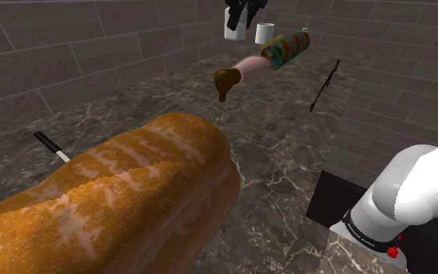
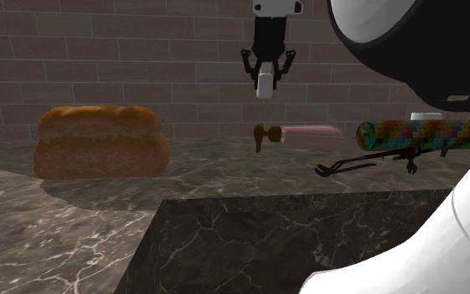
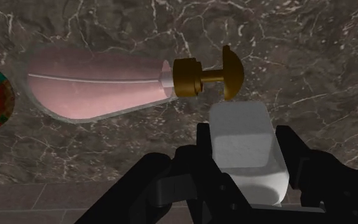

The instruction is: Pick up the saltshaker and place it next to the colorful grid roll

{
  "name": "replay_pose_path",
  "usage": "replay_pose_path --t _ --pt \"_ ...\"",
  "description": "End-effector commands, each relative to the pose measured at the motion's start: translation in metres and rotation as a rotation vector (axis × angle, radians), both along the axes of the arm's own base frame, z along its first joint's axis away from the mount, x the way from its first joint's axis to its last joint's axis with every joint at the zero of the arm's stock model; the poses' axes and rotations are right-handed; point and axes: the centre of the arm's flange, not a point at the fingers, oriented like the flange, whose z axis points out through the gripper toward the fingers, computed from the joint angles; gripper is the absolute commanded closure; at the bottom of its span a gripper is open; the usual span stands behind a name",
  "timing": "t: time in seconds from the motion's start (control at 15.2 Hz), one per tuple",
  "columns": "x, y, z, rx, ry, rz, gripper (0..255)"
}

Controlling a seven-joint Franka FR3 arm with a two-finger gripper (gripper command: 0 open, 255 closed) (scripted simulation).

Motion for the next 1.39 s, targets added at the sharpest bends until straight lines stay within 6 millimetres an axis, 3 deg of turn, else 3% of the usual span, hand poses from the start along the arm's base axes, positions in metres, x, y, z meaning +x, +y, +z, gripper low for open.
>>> replay_pose_path --t 0.0,1.32 --pt "0.002 -0.025 0.0 0.0 0.0 0.002 255" --pt "0.032 -0.287 0.0 0.0 0.0 0.002 255"
